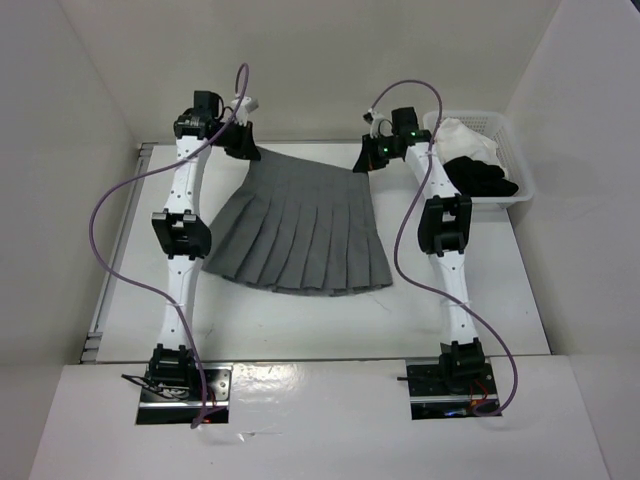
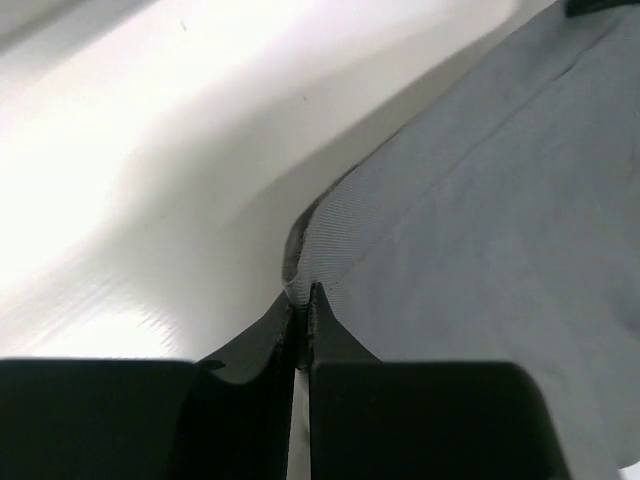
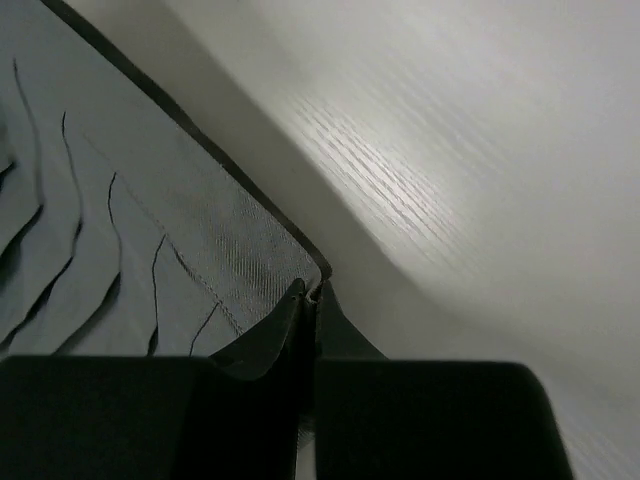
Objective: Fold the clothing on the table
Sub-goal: Fold the skirt
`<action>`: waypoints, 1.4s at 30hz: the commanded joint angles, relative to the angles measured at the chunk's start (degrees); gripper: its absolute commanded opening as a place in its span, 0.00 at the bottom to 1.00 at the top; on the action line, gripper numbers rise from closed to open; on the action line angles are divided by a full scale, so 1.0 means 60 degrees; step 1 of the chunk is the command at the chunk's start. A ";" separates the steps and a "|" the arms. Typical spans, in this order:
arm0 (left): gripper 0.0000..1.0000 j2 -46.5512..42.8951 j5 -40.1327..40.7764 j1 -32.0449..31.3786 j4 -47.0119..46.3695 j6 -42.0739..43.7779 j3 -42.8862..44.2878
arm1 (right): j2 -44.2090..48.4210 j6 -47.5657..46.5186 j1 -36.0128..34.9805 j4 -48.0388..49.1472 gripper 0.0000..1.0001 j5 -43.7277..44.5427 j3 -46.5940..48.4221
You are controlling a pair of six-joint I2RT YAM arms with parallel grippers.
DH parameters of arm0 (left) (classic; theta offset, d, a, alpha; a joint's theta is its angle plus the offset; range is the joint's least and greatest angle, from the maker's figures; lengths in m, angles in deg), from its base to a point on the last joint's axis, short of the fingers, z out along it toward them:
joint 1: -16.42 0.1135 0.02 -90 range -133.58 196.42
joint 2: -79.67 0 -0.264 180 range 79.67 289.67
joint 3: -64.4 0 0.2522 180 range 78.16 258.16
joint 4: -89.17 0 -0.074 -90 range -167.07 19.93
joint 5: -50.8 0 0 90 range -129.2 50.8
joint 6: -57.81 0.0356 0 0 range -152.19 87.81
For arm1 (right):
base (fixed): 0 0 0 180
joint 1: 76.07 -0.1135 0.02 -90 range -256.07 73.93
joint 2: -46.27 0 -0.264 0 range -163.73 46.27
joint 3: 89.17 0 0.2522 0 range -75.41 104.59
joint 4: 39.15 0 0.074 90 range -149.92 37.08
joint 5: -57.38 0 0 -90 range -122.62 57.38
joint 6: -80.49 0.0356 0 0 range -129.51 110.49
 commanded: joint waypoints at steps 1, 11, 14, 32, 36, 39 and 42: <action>0.00 0.0306 0.0665 -0.0113 0.1322 0.0606 0.1420 | 0.1706 -0.0050 -0.0238 -0.0011 0.00 0.0754 0.0868; 0.00 -0.0411 -0.0536 -0.0025 0.2143 0.0345 0.1420 | 0.3683 -0.0343 -0.0531 -0.0144 0.00 0.0962 0.0006; 0.00 -0.0748 -0.0157 -0.0025 0.2143 0.0125 0.1420 | 0.4399 -0.0343 -0.0664 0.0221 0.00 0.1078 -0.0974; 0.00 -0.3401 0.1061 -0.0156 0.2231 -0.0579 0.0702 | 0.7200 -0.0607 -0.1235 0.2171 0.00 0.2367 -0.6117; 0.00 -0.3517 0.1528 -0.0844 0.2231 -0.0666 0.1022 | 0.7610 -0.0811 -0.1235 0.2172 0.00 0.2587 -0.6776; 0.00 -0.3998 0.1864 -0.1151 0.2231 -0.0755 0.1141 | 0.8034 -0.0899 -0.1235 0.2172 0.00 0.2705 -0.6967; 0.00 -0.5096 0.2275 -0.1547 0.2231 -0.0755 0.0324 | 0.8590 -0.0900 -0.1235 0.2056 0.00 0.2705 -0.7172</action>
